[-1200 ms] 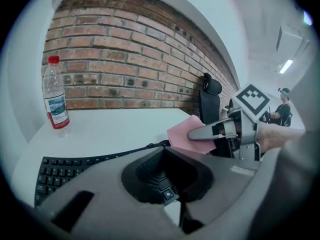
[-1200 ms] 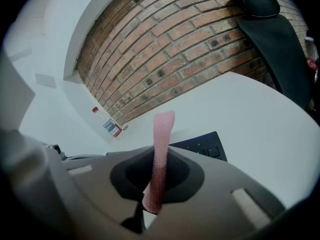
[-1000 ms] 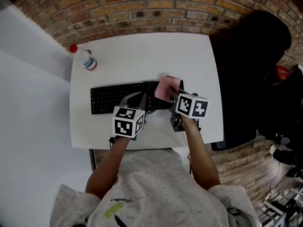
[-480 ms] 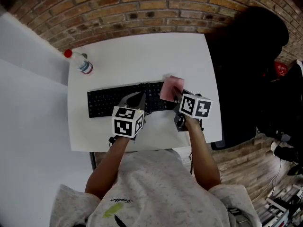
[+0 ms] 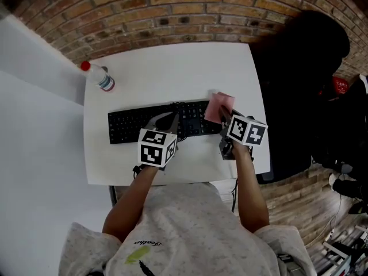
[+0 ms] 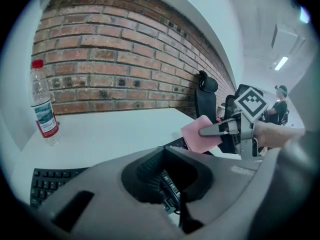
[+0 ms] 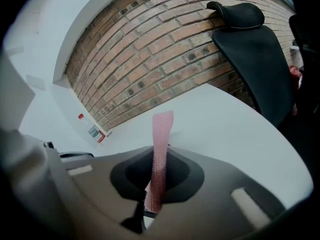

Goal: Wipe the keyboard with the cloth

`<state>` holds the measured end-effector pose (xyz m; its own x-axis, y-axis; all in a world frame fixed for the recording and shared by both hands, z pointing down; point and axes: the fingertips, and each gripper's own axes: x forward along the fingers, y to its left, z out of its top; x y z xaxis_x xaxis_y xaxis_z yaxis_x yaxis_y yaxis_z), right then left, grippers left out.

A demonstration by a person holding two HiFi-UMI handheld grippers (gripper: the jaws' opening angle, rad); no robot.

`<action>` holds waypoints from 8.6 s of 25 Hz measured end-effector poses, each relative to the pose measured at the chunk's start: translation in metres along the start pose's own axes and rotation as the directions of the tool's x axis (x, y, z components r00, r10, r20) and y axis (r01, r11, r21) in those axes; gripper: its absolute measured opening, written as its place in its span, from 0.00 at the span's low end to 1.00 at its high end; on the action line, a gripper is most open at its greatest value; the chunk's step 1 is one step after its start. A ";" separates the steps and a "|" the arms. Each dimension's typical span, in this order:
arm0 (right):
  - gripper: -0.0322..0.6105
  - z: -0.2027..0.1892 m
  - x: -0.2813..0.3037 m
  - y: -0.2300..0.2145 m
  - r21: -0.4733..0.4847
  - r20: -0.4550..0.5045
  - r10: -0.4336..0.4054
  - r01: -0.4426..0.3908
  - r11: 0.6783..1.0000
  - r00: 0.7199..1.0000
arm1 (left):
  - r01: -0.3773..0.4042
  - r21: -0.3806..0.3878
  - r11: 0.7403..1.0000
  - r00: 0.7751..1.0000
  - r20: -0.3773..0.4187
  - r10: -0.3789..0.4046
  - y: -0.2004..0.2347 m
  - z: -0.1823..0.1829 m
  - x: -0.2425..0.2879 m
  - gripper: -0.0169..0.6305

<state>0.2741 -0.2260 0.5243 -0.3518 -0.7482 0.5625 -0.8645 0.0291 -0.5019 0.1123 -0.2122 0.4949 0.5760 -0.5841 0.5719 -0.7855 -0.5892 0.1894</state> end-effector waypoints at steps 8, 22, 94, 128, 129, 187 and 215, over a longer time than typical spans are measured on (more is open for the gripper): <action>0.08 0.019 -0.012 0.054 -0.056 0.064 0.051 -0.047 0.997 0.997 | -0.006 -0.022 1.000 1.000 0.007 0.006 0.019 -0.010 -0.022 0.02; 0.08 -0.016 0.009 0.185 -0.144 0.041 0.174 -0.167 0.975 0.984 | -0.057 -0.086 0.995 0.997 0.050 0.061 0.088 -0.039 -0.089 0.02; 0.08 -0.171 0.072 0.295 -0.093 -0.107 0.290 -0.300 0.949 0.951 | -0.075 -0.115 0.990 0.997 -0.042 0.071 0.142 -0.117 -0.148 0.01; 0.08 -0.127 0.023 0.186 -0.063 -0.069 0.272 -0.276 0.959 0.960 | -0.079 -0.086 0.993 0.997 -0.024 0.077 0.053 -0.083 -0.091 0.01; 0.08 -0.126 0.021 0.183 -0.061 -0.068 0.273 -0.277 0.959 0.960 | -0.079 -0.085 0.993 0.997 -0.025 0.077 0.051 -0.083 -0.090 0.01; 0.08 -0.059 -0.053 -0.001 -0.053 -0.004 0.247 -0.247 0.968 0.969 | -0.091 -0.043 0.995 0.995 0.043 0.093 -0.084 -0.040 -0.008 0.02; 0.08 -0.028 -0.074 0.158 -0.383 0.167 0.274 -0.194 0.903 0.947 | -0.129 -0.072 0.989 0.978 0.153 0.139 0.023 -0.022 -0.109 0.02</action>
<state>0.1535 -0.1470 0.4217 -0.5101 -0.8113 0.2857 -0.8501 0.4251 -0.3109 0.0263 -0.1496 0.4548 0.4890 -0.7387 0.4640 -0.8676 -0.4668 0.1712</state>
